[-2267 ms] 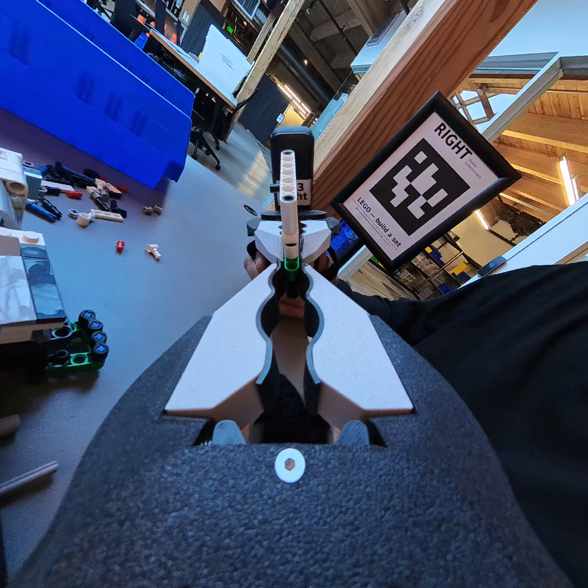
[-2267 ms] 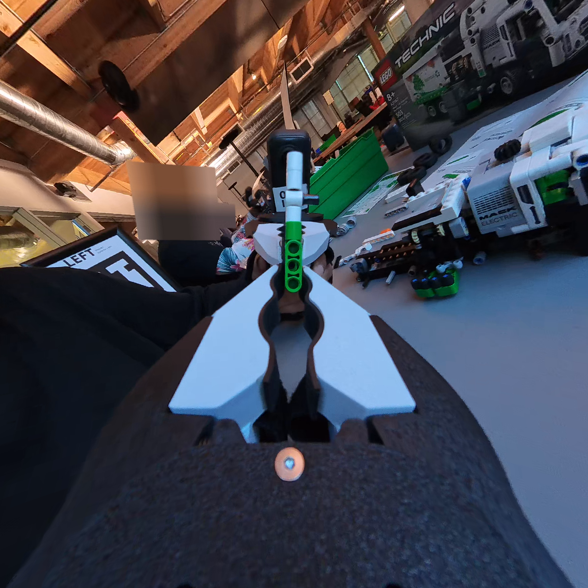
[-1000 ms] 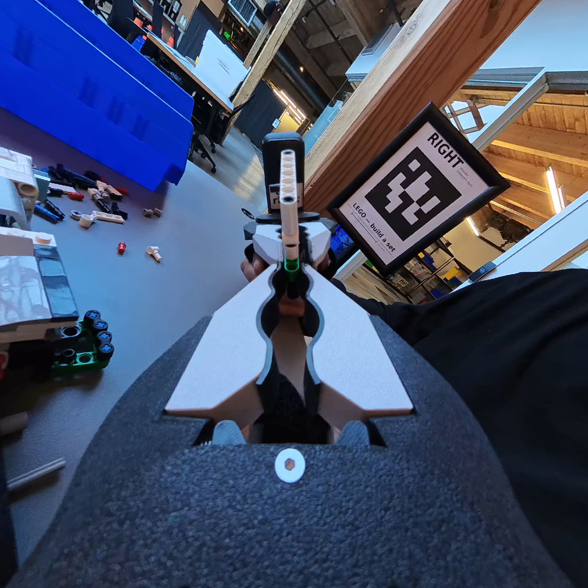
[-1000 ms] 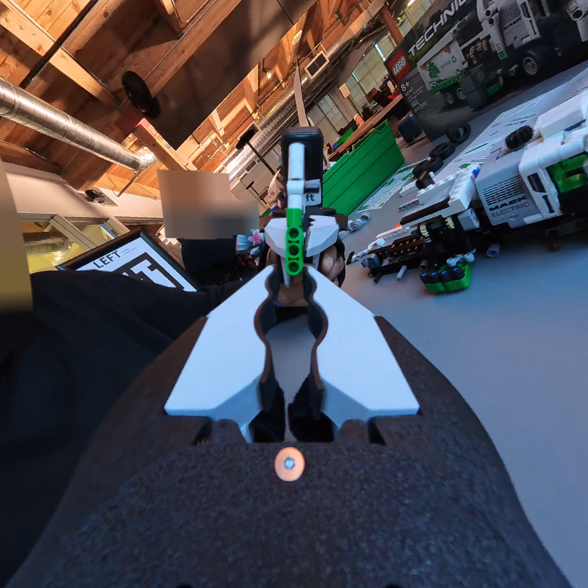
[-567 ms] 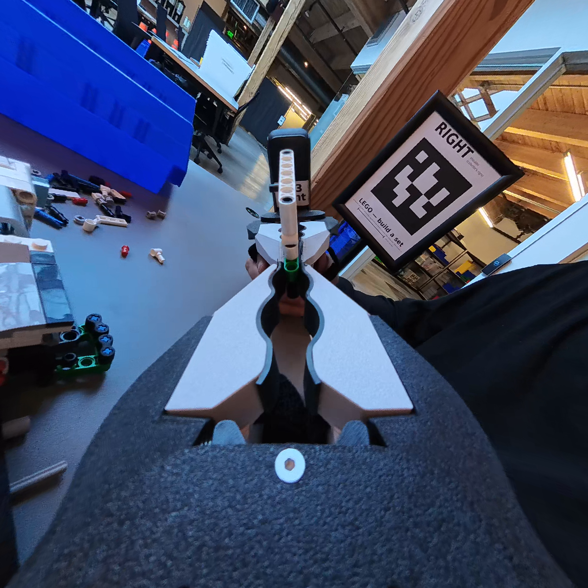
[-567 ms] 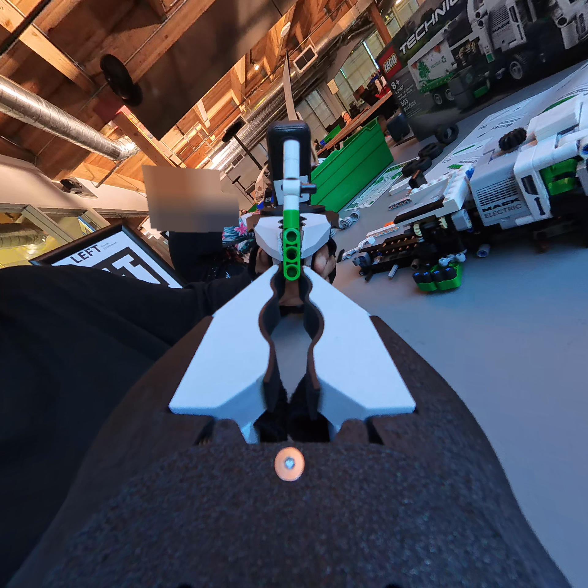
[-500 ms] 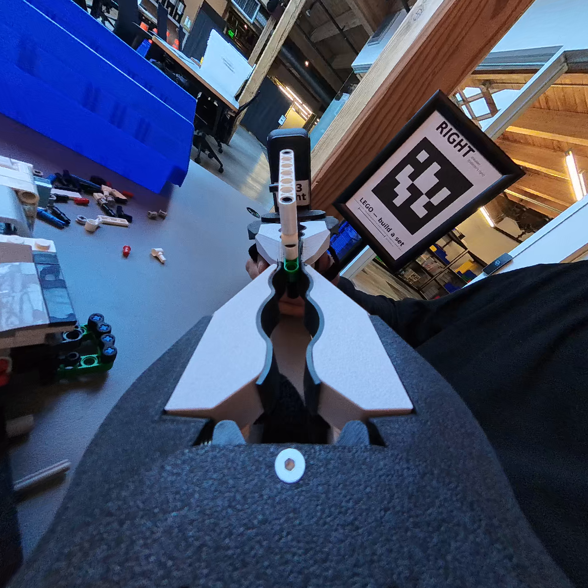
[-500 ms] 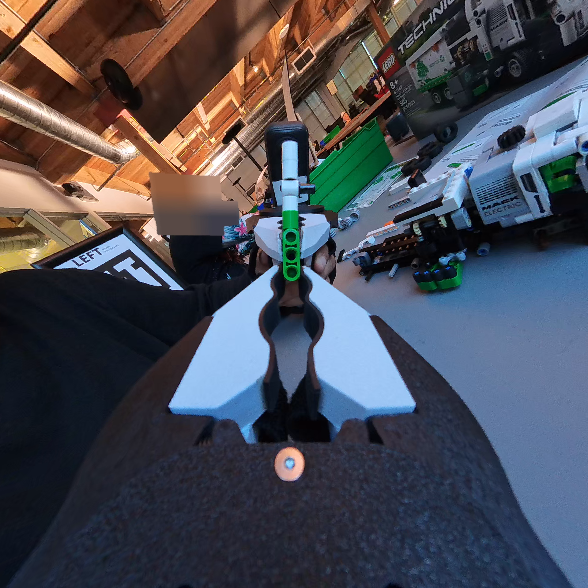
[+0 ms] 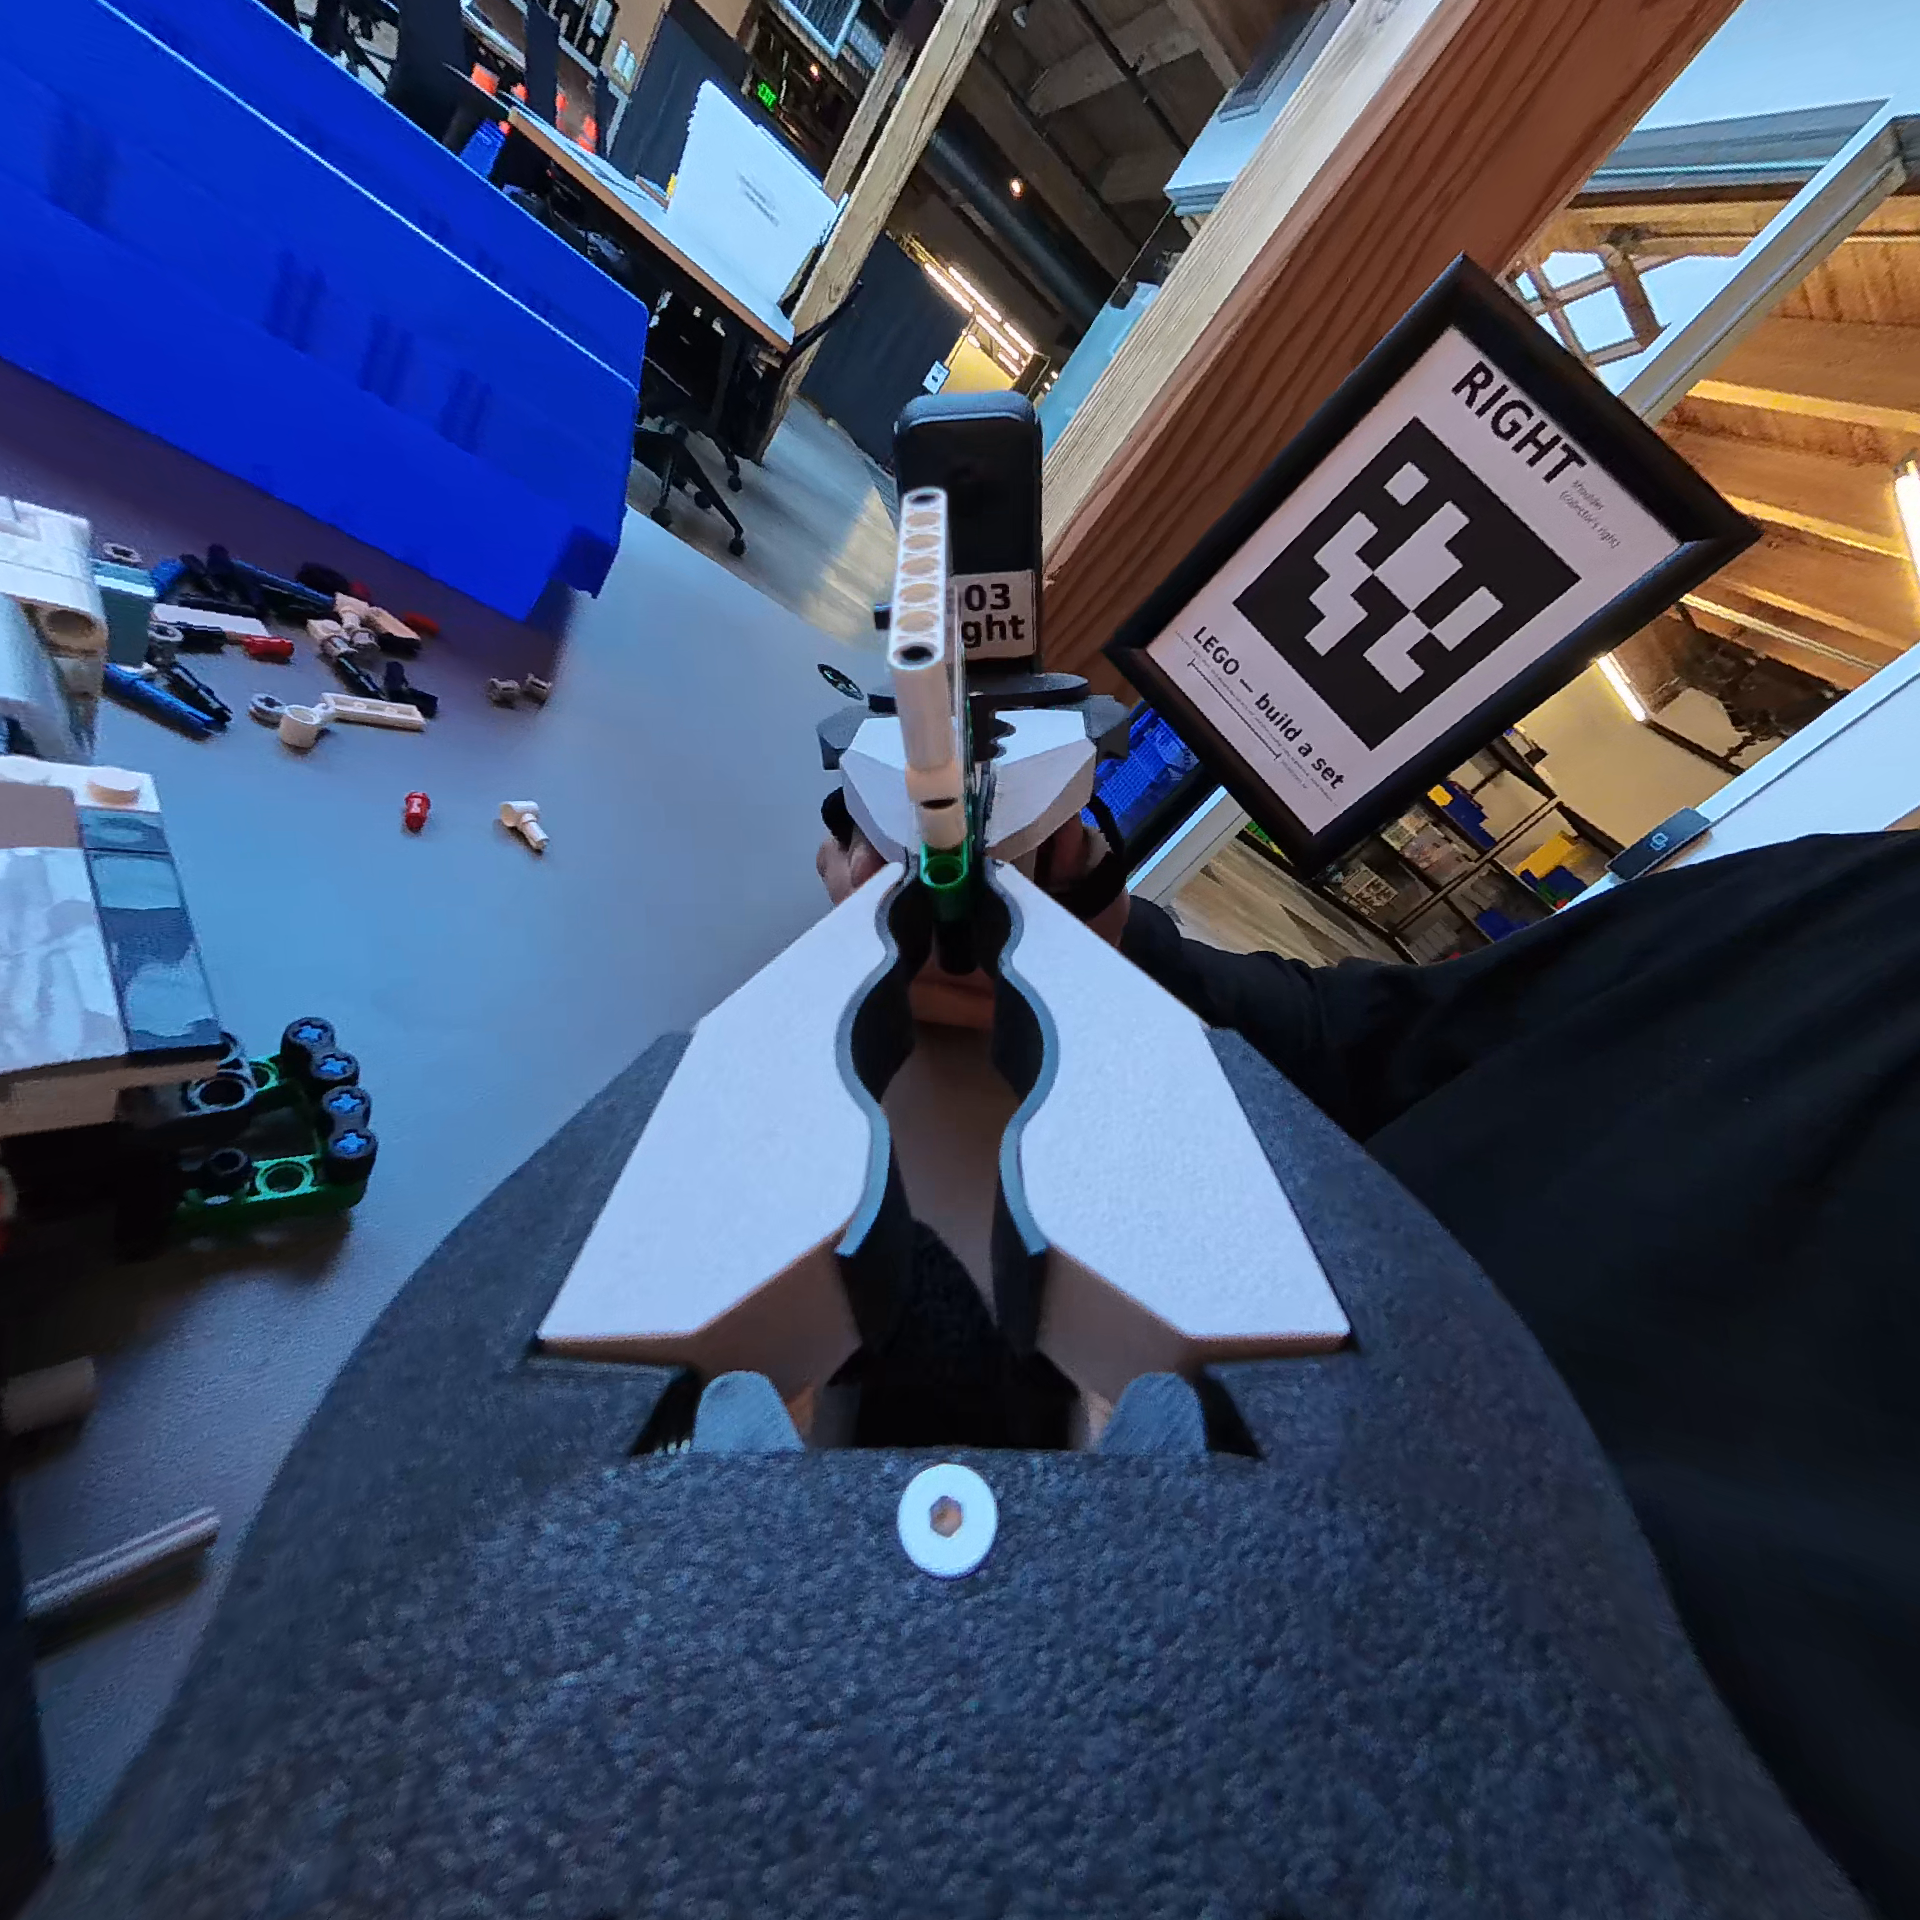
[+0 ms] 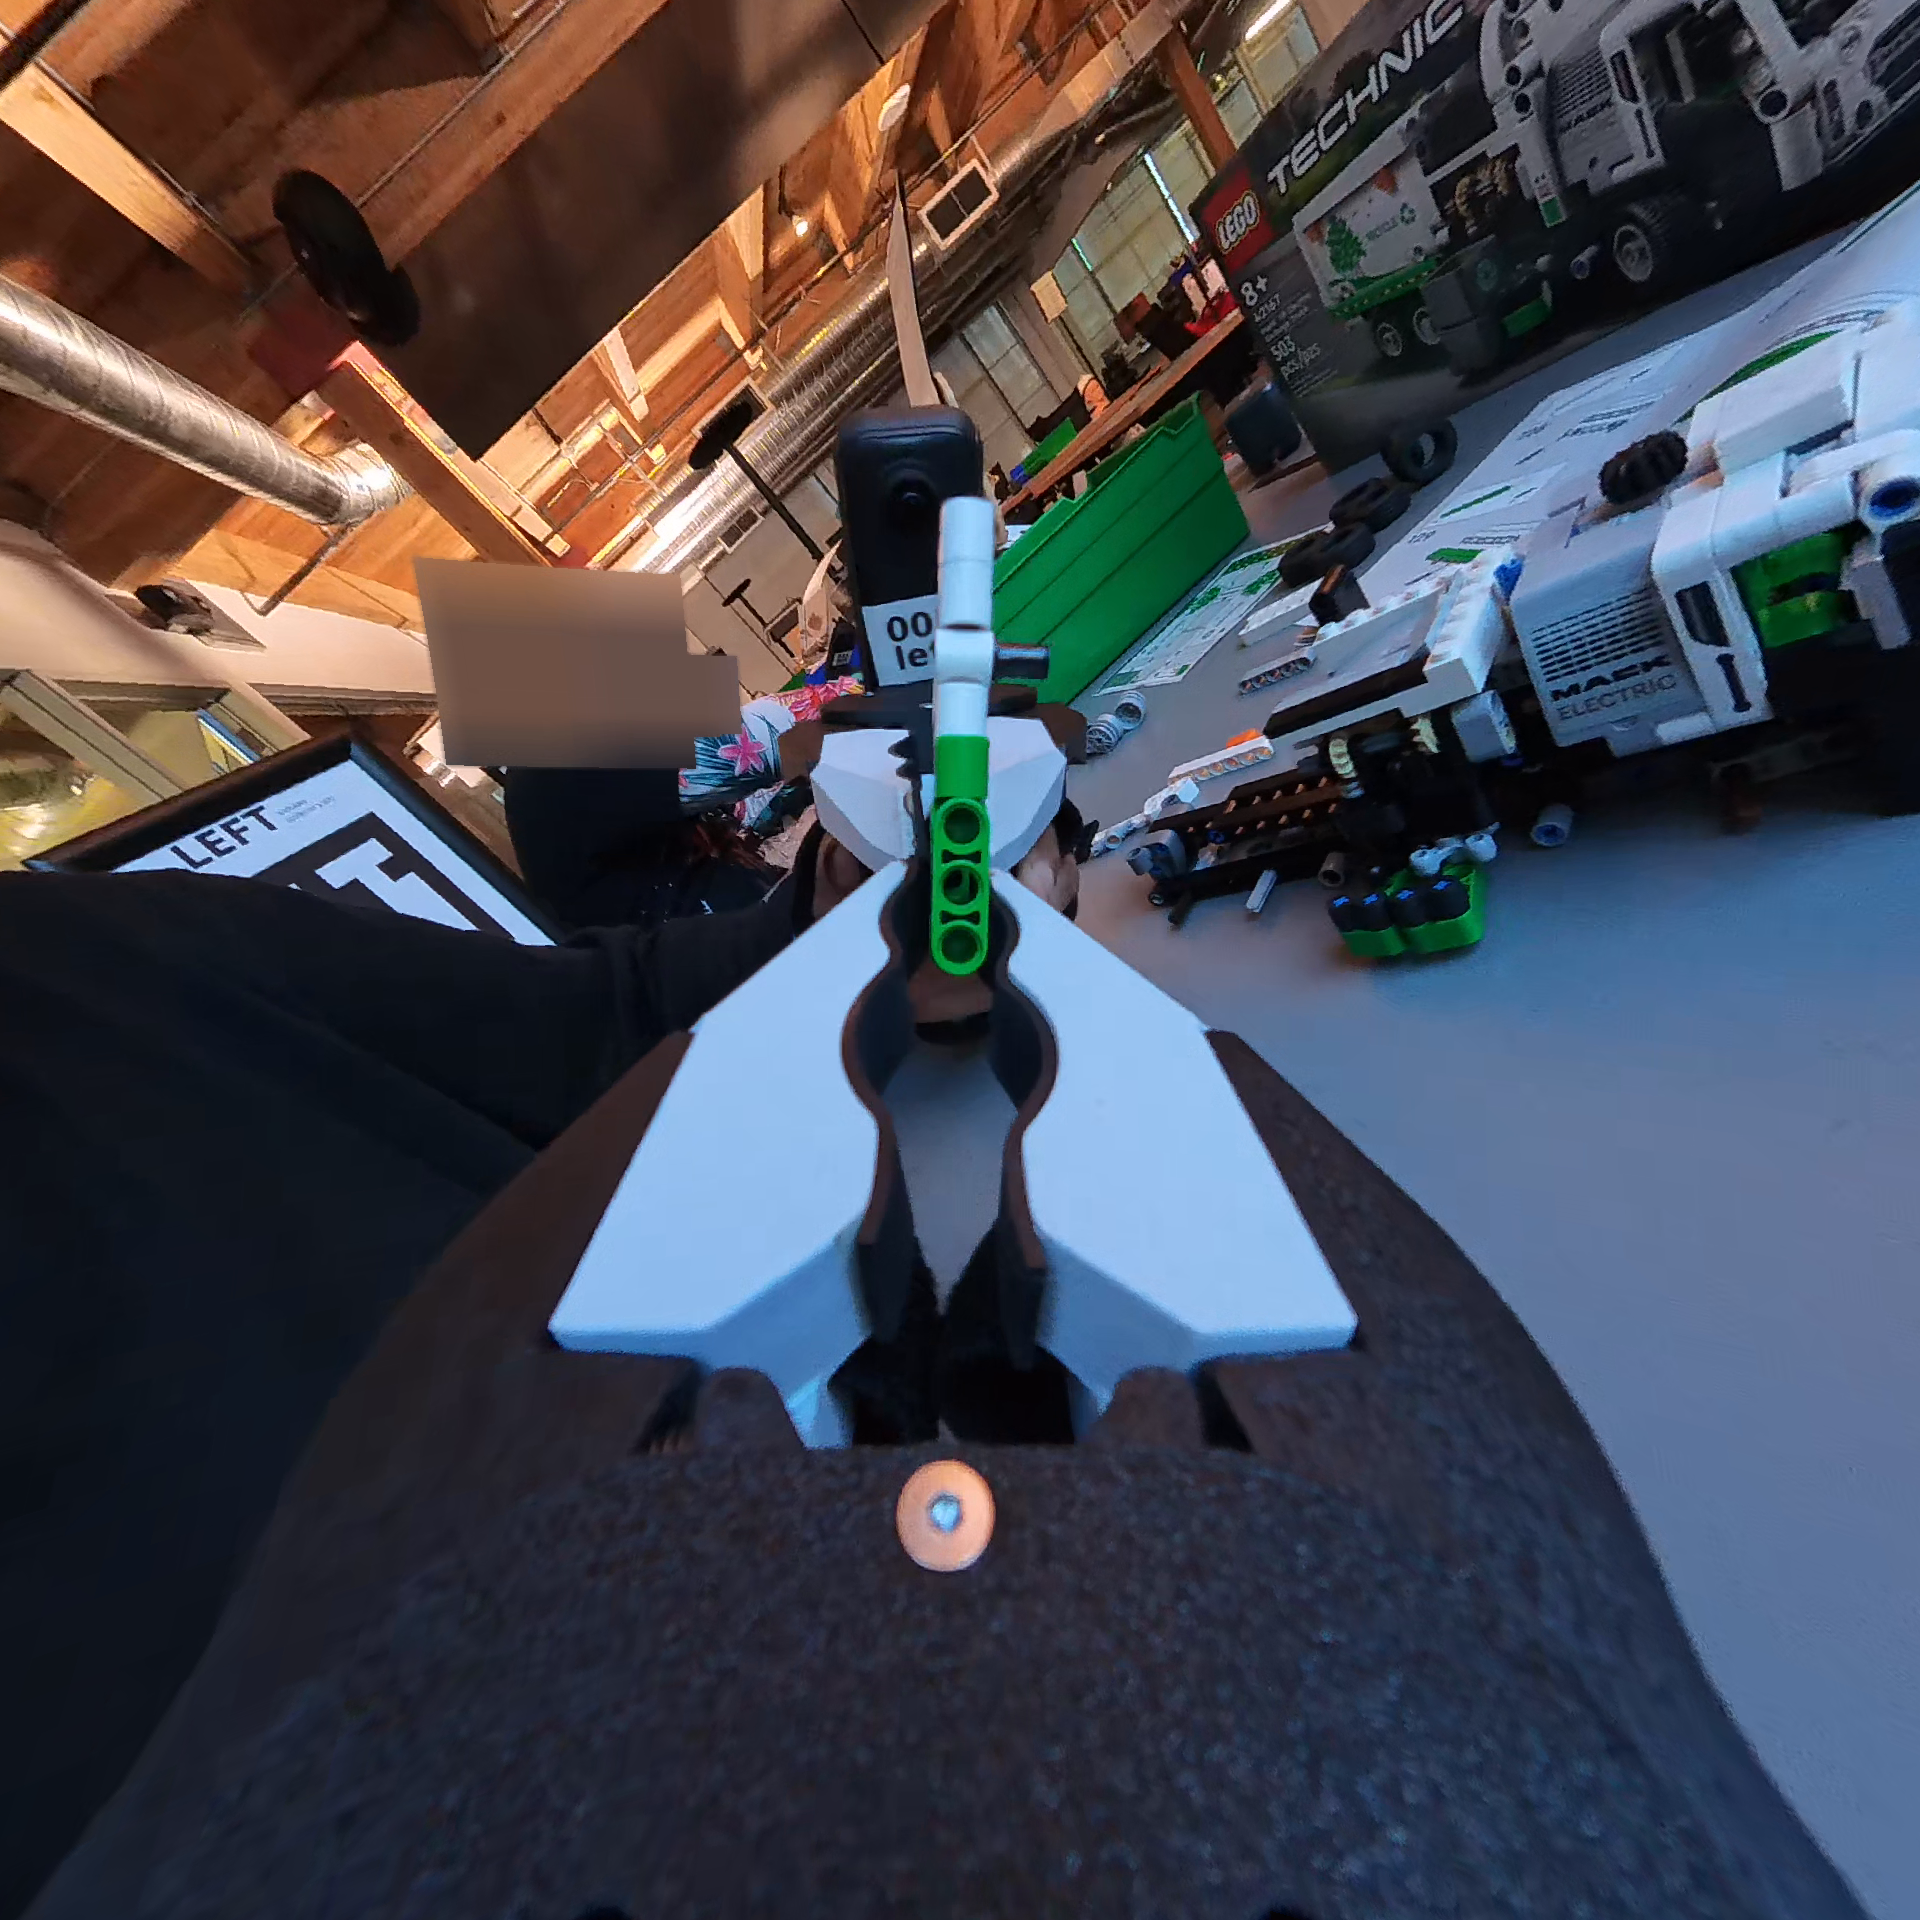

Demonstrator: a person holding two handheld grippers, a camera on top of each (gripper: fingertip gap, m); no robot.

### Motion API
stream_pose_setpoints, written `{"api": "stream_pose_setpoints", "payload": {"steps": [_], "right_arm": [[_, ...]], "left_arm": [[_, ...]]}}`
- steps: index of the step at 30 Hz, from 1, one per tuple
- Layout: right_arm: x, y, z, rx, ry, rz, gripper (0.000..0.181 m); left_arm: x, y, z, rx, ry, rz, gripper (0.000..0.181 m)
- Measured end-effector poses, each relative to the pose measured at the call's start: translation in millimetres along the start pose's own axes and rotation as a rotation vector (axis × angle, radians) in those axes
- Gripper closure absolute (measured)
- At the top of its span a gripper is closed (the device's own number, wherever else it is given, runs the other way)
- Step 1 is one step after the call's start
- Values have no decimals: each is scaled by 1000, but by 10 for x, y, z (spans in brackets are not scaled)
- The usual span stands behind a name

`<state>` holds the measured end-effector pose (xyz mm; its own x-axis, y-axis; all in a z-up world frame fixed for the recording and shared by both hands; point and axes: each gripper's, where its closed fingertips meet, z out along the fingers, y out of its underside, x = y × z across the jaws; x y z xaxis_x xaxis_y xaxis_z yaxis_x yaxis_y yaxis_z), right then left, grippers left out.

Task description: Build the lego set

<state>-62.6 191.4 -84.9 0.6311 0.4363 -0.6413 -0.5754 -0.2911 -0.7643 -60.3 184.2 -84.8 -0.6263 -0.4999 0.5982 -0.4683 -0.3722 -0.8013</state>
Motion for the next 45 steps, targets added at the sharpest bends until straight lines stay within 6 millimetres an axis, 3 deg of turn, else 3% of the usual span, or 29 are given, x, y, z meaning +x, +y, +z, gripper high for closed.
{"api": "stream_pose_setpoints", "payload": {"steps": [3,5,11,17,21,24,26,29,30,33,36,40,43,45], "right_arm": [[-13,-21,-9,3,-11,3,173],[-10,-86,-99,48,-10,-15,163],[111,-306,-463,133,290,-328,164],[450,-441,-735,110,644,-507,162],[613,-380,-719,34,674,-514,157],[565,-256,-516,-48,502,-418,143],[534,-134,-416,-105,380,-259,135],[395,1,-284,-134,198,-98,146],[377,21,-270,-140,172,-65,157],[343,-33,-307,-98,126,75,169],[297,-44,-349,-57,142,179,175],[247,66,-418,1,170,366,176],[355,262,-509,43,300,453,176],[388,412,-536,43,353,503,176]], "left_arm": [[17,0,0,-6,2,11,175],[3,-9,-20,-10,-15,31,176],[-229,-33,-89,-21,-175,83,175],[-347,119,-51,-90,-196,74,175],[-392,117,-47,-88,-189,12,175],[-409,126,-30,-89,-187,-15,175],[-377,126,3,-71,-159,-59,175],[-313,151,75,-70,-112,-105,175],[-291,144,96,-68,-98,-114,175],[-262,108,141,-68,-78,-155,175],[-334,111,149,-84,-145,-115,167],[-282,188,161,-109,-171,-109,162],[-407,289,96,-122,-336,-52,154],[-400,380,73,-188,-426,109,137]]}}
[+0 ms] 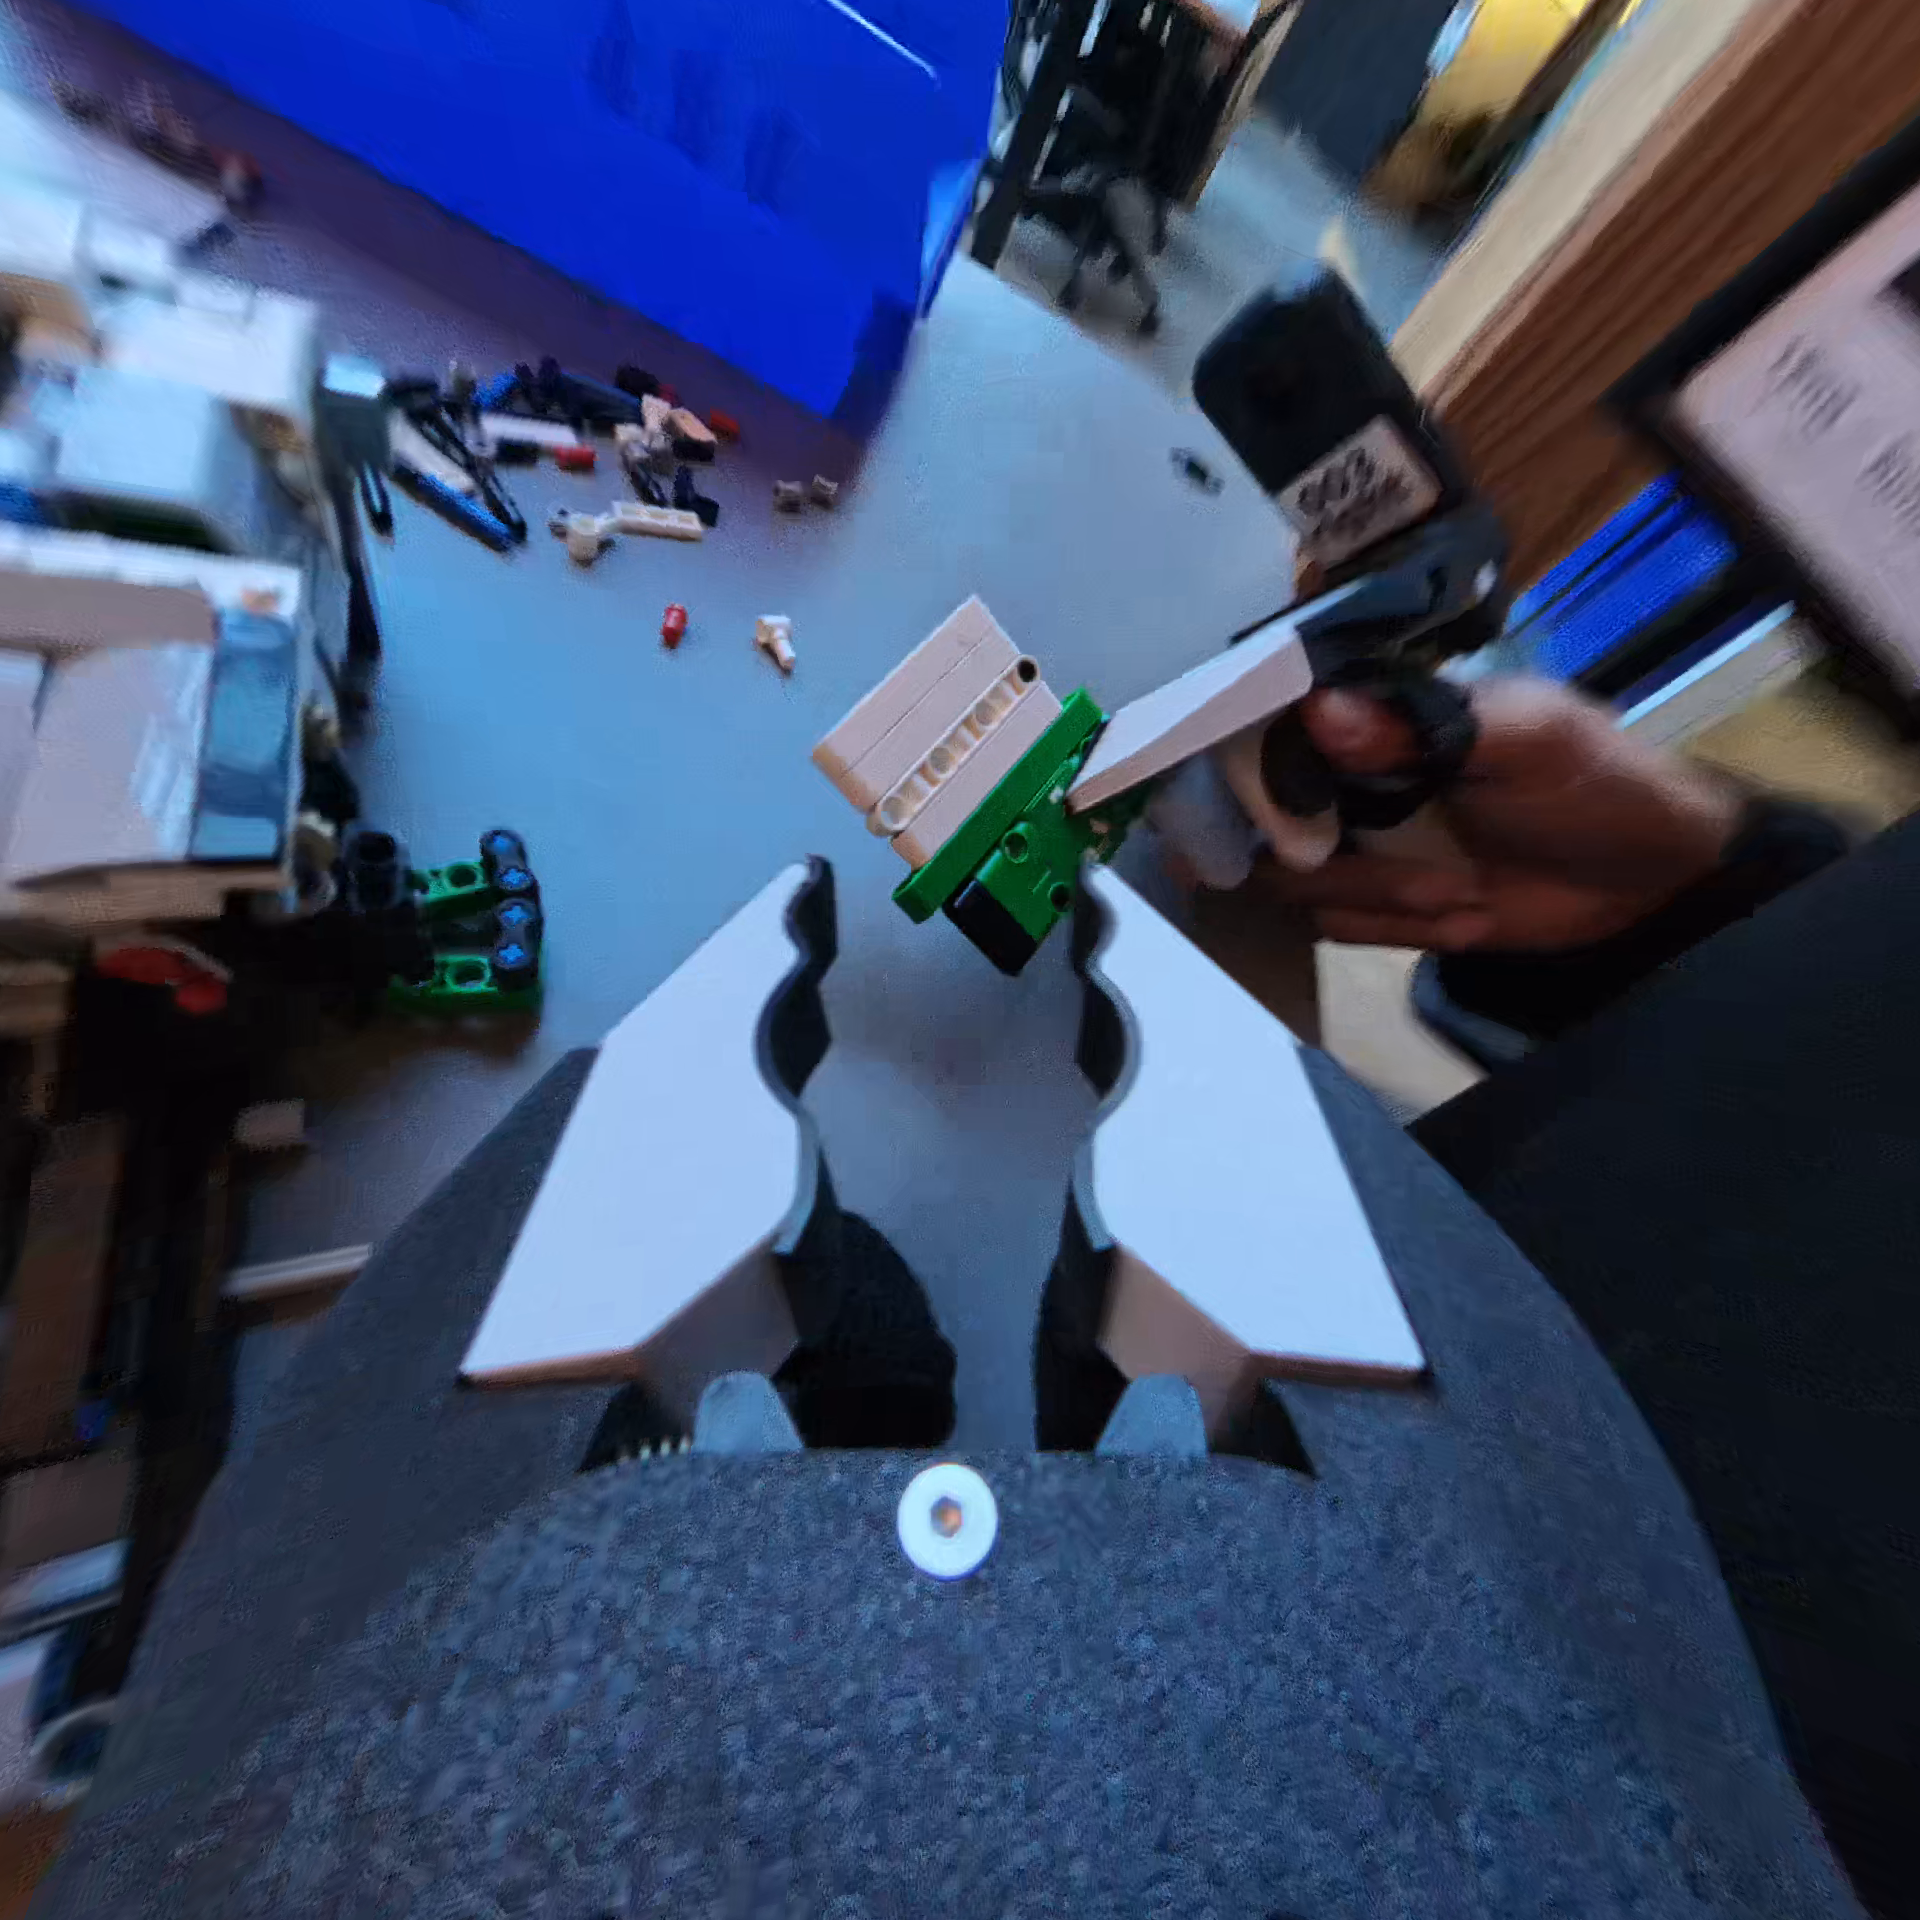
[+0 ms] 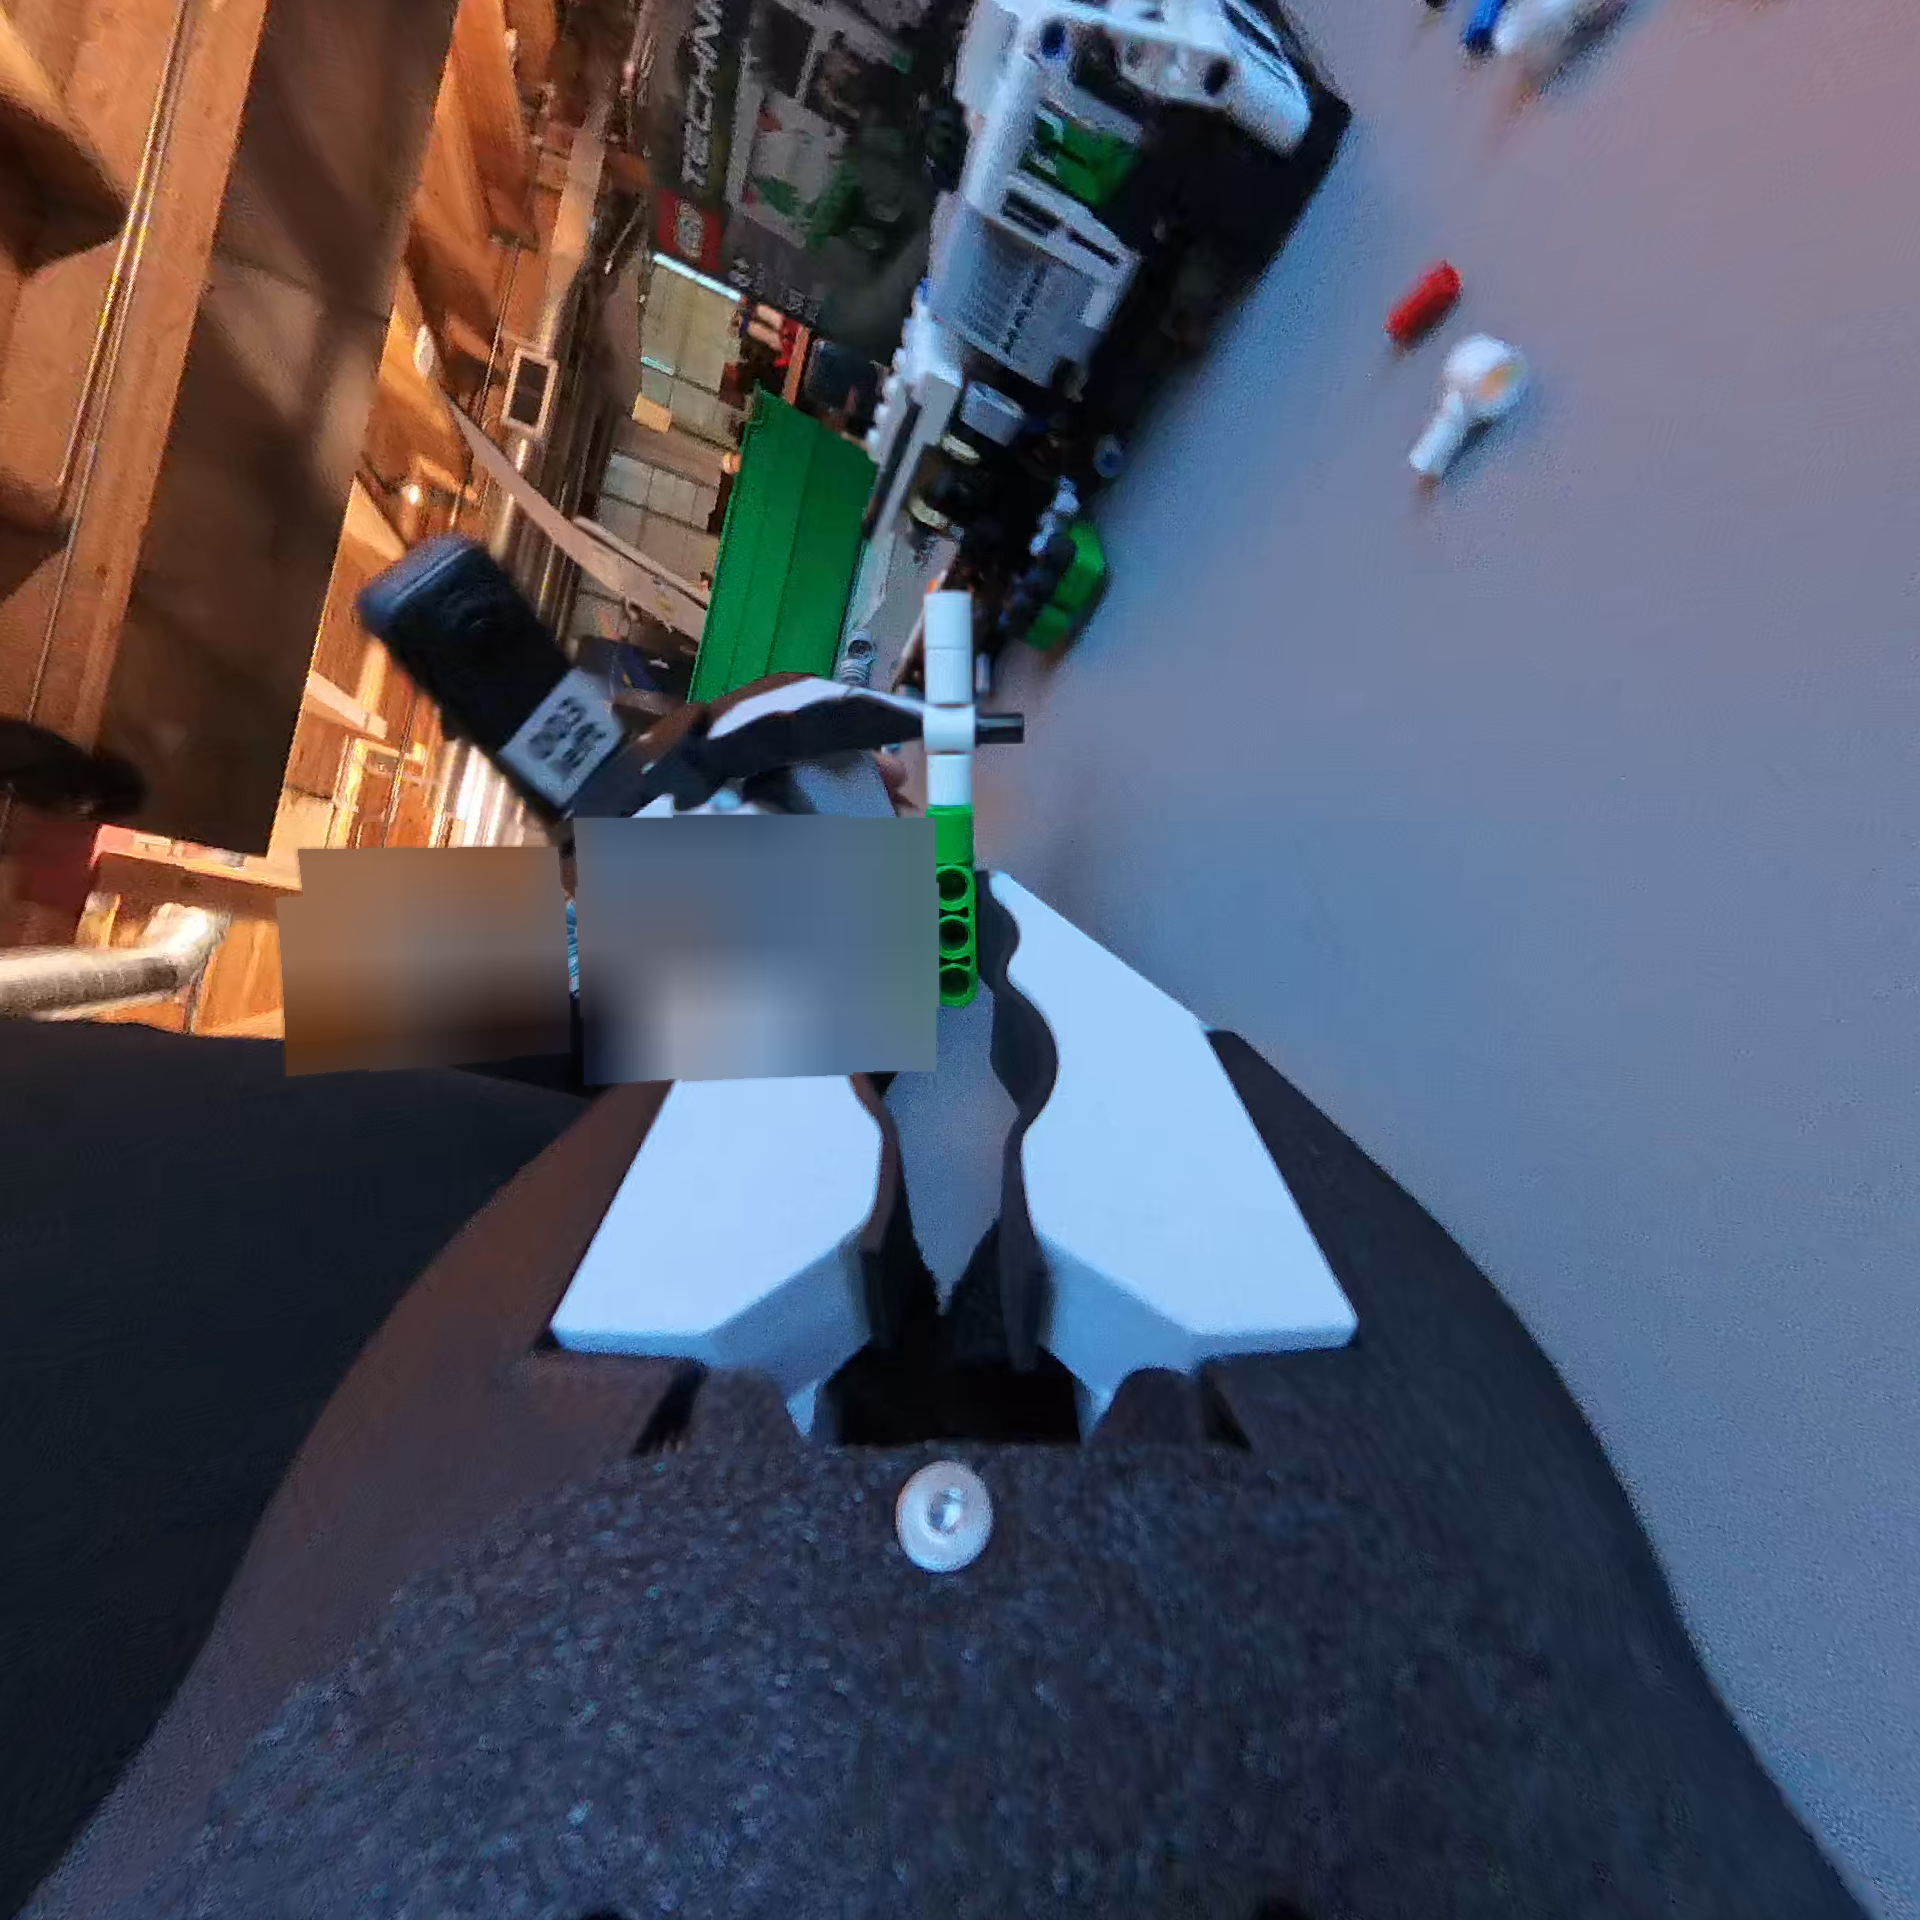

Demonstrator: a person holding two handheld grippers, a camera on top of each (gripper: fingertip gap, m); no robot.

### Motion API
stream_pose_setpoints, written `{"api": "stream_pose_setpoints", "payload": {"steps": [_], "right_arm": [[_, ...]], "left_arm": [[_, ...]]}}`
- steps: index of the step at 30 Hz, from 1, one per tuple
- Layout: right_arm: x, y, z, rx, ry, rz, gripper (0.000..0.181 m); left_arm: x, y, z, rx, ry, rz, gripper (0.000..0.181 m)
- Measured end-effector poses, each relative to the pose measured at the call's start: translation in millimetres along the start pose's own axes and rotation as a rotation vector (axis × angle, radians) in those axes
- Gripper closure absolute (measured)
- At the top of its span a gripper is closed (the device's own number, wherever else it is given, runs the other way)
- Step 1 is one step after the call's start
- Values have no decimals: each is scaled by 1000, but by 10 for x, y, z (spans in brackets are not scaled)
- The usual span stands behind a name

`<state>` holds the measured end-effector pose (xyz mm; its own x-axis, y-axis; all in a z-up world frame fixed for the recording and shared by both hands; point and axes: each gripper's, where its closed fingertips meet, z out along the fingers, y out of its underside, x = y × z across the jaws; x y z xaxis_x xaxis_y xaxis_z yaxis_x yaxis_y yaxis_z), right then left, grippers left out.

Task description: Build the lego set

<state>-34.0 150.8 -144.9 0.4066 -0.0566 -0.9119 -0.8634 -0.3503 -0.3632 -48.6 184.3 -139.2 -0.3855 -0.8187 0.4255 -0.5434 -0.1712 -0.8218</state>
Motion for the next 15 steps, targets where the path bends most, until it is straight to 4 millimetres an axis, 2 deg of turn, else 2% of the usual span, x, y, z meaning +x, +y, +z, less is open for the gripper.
{"api": "stream_pose_setpoints", "payload": {"steps": [2,3,5,7,9,11,15], "right_arm": [[10,96,16,-9,0,41,175],[-10,123,24,-15,-10,54,176],[-23,174,40,-38,-9,60,175],[-35,222,58,-66,-5,50,175],[-90,254,73,-83,-24,45,175],[-115,280,87,-94,-17,20,175],[-131,285,74,-104,1,-43,173]], "left_arm": [[62,81,11,-60,-86,253,109],[81,121,25,-104,-126,395,100],[44,166,55,-192,-225,656,87],[14,180,92,-247,-269,810,85],[40,212,132,-288,-235,853,91],[104,216,154,-300,-179,847,113],[99,219,168,-352,-136,803,113]]}}
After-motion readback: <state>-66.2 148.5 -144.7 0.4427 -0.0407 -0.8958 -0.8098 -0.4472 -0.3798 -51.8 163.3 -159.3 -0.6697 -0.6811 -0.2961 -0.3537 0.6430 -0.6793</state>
